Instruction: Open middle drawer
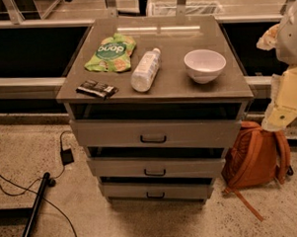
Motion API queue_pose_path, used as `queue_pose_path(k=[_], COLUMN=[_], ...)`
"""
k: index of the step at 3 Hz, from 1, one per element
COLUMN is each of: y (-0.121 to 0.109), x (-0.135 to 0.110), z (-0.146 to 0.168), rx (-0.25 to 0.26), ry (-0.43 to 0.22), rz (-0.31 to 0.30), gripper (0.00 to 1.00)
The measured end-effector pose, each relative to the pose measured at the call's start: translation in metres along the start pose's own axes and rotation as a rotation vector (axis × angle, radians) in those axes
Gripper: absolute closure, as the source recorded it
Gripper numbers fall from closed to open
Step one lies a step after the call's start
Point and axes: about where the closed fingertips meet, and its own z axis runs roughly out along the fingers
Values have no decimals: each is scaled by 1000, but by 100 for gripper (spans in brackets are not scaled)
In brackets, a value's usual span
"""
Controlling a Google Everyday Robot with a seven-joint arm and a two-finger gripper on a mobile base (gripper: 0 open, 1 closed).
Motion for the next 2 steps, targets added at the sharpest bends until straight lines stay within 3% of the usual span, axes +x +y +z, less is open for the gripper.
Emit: queue_pose_path(k=[1, 2], y=[1, 13], x=[-1, 19], z=[9, 51], rx=[-6, -55], ry=[-10, -66], rz=[-2, 31], gripper=[0, 0])
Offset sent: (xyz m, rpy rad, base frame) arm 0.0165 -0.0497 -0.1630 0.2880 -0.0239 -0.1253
